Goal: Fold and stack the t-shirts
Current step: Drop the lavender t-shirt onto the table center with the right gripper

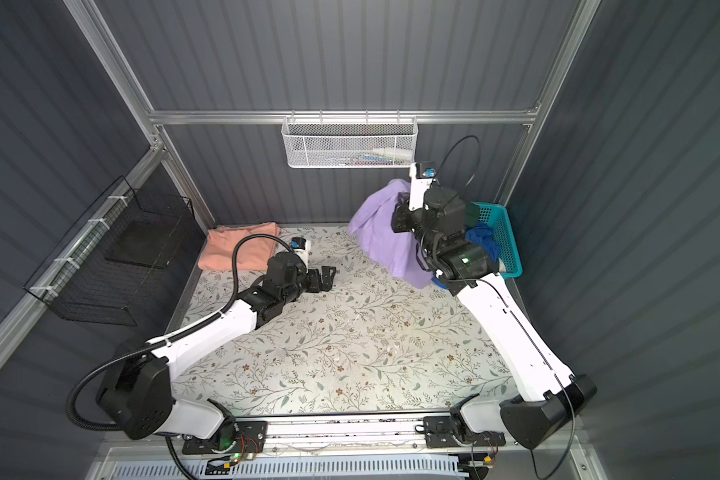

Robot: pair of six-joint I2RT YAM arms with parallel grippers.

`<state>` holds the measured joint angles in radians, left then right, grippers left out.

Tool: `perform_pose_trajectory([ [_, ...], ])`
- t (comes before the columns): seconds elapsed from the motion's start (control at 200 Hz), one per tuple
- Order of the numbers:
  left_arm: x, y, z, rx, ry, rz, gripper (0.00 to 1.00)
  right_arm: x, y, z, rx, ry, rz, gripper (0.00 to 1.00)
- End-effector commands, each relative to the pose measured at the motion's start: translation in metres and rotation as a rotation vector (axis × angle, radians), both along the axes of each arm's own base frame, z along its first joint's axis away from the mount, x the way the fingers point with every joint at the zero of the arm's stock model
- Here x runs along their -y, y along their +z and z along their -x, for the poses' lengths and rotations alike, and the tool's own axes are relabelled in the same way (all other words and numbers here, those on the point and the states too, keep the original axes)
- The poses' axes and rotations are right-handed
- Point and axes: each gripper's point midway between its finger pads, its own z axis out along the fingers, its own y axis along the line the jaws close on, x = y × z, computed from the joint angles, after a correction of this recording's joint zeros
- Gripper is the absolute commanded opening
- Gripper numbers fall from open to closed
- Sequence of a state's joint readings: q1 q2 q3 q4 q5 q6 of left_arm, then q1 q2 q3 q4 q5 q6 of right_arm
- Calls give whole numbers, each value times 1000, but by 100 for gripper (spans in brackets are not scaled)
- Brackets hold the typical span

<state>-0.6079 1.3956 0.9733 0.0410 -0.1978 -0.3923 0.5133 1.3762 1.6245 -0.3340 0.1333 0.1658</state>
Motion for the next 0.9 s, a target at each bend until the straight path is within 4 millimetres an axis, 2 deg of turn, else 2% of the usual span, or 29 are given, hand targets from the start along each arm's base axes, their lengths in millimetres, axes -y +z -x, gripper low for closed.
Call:
perform_pose_trajectory([
  [0.0,-50,18,6,75,218,-41,100,-56,-86,9,-299,219,-4,0],
  [0.15,-73,27,22,76,267,-86,100,-82,-165,-15,-535,211,-50,0],
  [0.18,-74,26,24,71,266,-91,100,-90,-178,-20,-582,227,-38,10],
  [0.215,-74,25,26,65,261,-94,100,-95,-195,-27,-639,227,-12,40],
  [0.24,-74,24,26,58,256,-97,100,-97,-207,-32,-673,219,12,51],
  [0.275,-72,21,27,45,245,-103,100,-98,-221,-40,-708,203,45,59],
  [0.315,-68,18,27,28,225,-104,100,-89,-235,-46,-748,153,80,67],
  [0.41,-55,3,25,-35,164,-129,100,-62,-246,-46,-766,71,51,79],
  [0.455,-48,-4,23,-68,141,-142,100,-48,-249,-41,-760,43,12,82],
  [0.485,-43,-12,21,-90,118,-153,100,-39,-243,-36,-733,27,-12,83],
  [0.595,-13,-35,17,-176,-2,-145,100,-7,-257,-5,-712,-49,-5,81],
  [0.69,-4,-67,8,-271,-17,-196,100,11,-293,33,-813,-79,5,75],
  [0.805,-5,-100,-7,-346,8,-235,99,12,-337,75,-934,-47,-58,72],
  [0.89,-13,-121,-21,-380,41,-237,93,10,-359,92,-976,-39,-111,69],
])
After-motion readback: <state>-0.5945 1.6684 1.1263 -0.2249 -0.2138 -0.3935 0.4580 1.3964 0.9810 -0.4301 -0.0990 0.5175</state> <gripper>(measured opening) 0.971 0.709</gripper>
